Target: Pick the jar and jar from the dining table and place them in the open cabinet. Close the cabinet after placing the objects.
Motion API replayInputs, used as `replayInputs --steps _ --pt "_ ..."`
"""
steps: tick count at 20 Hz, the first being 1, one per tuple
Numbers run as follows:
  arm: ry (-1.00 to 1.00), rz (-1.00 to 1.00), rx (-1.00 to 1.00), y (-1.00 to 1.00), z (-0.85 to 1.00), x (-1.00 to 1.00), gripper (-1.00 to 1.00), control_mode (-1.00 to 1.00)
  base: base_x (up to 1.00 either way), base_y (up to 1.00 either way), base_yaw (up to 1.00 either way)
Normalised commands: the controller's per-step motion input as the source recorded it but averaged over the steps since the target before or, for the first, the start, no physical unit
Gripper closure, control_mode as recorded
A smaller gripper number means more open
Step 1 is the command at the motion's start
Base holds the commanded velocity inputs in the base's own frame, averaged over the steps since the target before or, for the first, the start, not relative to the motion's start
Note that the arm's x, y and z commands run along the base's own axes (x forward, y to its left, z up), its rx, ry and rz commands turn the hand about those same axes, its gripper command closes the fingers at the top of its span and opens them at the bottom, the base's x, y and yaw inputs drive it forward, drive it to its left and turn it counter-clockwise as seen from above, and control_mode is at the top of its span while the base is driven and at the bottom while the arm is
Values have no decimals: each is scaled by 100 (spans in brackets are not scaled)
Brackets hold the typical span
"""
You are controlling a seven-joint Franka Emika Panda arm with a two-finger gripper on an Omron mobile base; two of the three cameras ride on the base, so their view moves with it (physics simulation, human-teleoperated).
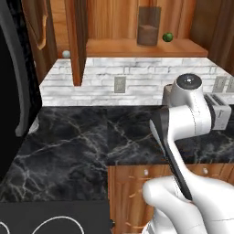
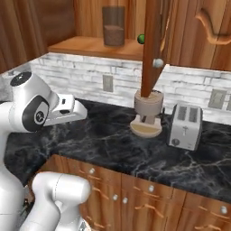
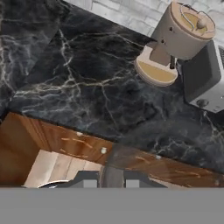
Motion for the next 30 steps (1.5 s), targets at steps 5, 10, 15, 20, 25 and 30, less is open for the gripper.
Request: replayInputs --steps 5,10,15,20,25,30 --pt "0 0 0 0 0 0 100 100 93 42 -39" --pt "0 0 0 0 0 0 100 100 94 53 -35" --pt "0 0 0 0 0 0 100 100 52 63 -16" --pt "0 0 0 0 0 0 100 100 1 2 0" --pt "0 0 0 0 0 0 100 100 7 2 0" --pt "0 0 -1 3 10 0 100 -100 0 1 0"
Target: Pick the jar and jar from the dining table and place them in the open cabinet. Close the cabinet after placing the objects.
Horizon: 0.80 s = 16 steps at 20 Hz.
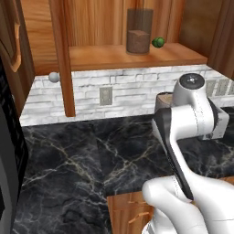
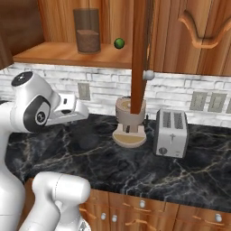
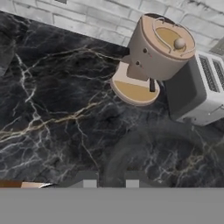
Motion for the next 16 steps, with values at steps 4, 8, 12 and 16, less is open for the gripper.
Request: replayInputs --steps 4,8,12,16 --pt "0 0 -3 14 20 4 100 -100 0 0 0" --pt "0 0 -3 16 21 18 100 -100 0 0 0" --pt "2 0 -2 12 19 21 100 -100 0 0 0" --pt "1 0 -2 1 29 12 100 -100 0 0 0"
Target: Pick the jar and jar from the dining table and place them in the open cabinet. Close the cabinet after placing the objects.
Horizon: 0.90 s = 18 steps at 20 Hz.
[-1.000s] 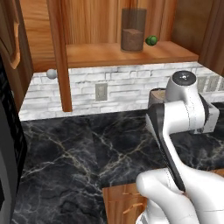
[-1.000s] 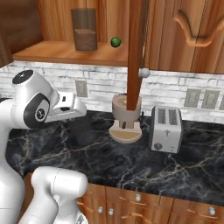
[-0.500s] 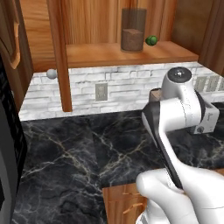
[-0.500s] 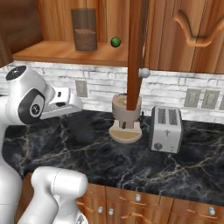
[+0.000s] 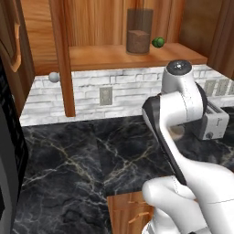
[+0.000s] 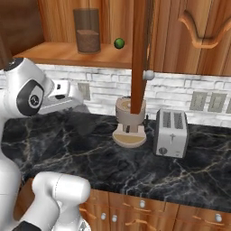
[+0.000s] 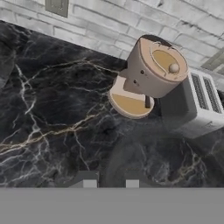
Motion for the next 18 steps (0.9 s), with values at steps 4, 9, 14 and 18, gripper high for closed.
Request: replayInputs --steps 4,9,14,18 --pt "0 0 -5 0 41 9 100 -100 0 0 0" --pt "0 0 -7 8 45 17 100 -100 0 0 0" --pt "2 0 -6 10 38 24 100 -100 0 0 0" --pt "0 0 -9 5 47 20 100 -100 0 0 0"
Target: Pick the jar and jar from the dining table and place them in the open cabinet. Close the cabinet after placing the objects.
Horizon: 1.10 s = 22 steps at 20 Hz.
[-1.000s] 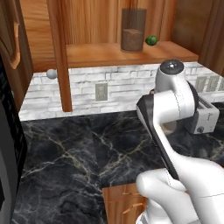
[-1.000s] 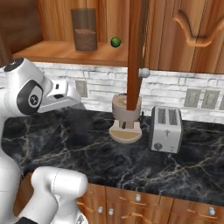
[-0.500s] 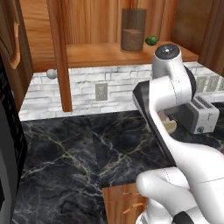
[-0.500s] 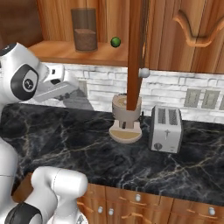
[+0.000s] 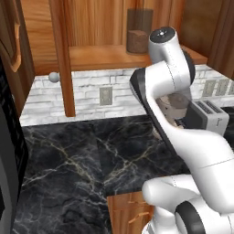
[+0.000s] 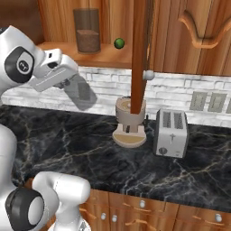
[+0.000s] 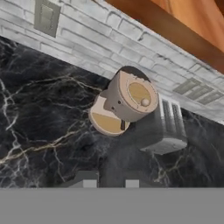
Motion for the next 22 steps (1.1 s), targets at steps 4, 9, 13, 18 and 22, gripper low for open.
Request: replayInputs --steps 4,9,13,18,22 --pt "0 0 -5 1 39 19 100 -100 0 0 0" --pt "-3 8 0 -5 8 -21 100 -100 0 0 0" --pt "-11 16 -2 0 2 -57 100 -100 0 0 0" --pt "-7 21 -3 -3 21 -20 100 -100 0 0 0" --pt "-5 16 -5 -10 35 -1 100 -100 0 0 0"
